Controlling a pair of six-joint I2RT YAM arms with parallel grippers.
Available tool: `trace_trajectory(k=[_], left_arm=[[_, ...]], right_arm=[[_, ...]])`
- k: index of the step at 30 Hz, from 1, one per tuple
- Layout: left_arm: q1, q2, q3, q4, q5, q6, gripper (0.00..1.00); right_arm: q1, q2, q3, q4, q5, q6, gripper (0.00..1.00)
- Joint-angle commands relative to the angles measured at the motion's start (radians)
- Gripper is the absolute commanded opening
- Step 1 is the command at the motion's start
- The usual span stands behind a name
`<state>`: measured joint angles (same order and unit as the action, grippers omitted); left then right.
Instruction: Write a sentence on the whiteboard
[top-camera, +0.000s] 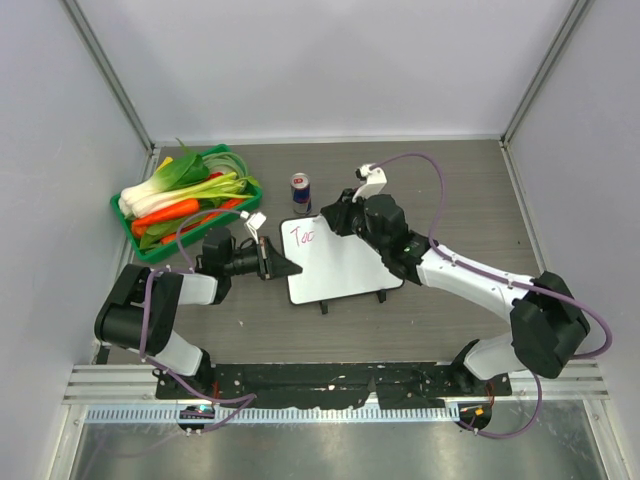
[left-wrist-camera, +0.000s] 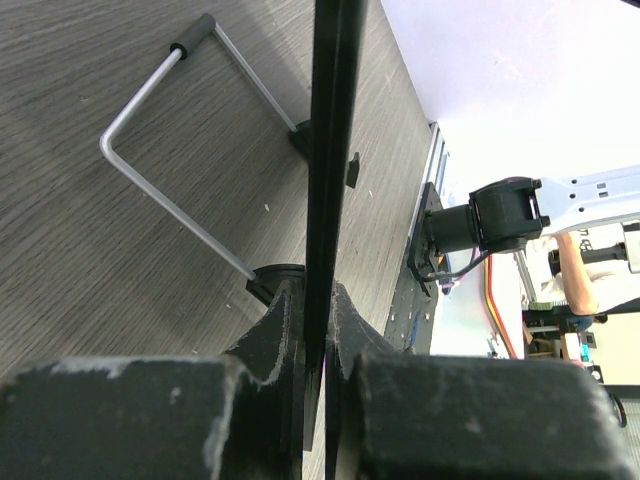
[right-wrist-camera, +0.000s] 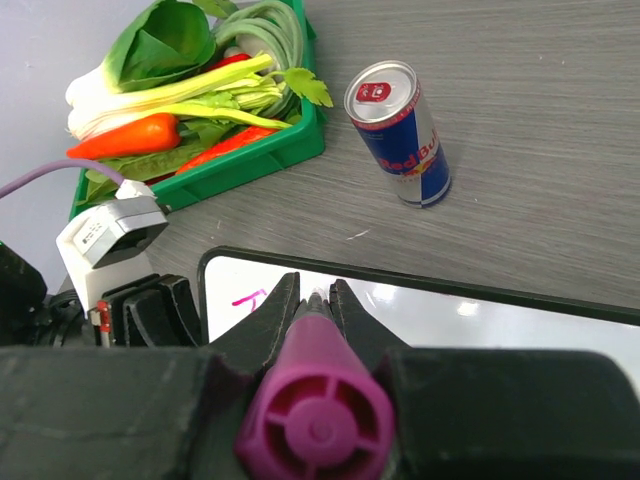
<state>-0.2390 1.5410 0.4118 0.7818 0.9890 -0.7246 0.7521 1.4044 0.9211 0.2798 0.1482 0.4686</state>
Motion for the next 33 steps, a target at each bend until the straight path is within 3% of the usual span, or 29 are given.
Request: trace_trajectory(k=[1, 33], left_arm=[[0.003, 0.024, 0.01, -0.053, -0.062, 0.031, 0.0], [0.001, 0.025, 0.01, -0.052, -0.064, 0.03, 0.0]], right_arm=[[-0.005, 0.021, 0.035, 0.018, 0.007, -0.013, 0.0], [-0.008, -0.025, -0.085, -0.007, -0.062, 0.005, 0.01]])
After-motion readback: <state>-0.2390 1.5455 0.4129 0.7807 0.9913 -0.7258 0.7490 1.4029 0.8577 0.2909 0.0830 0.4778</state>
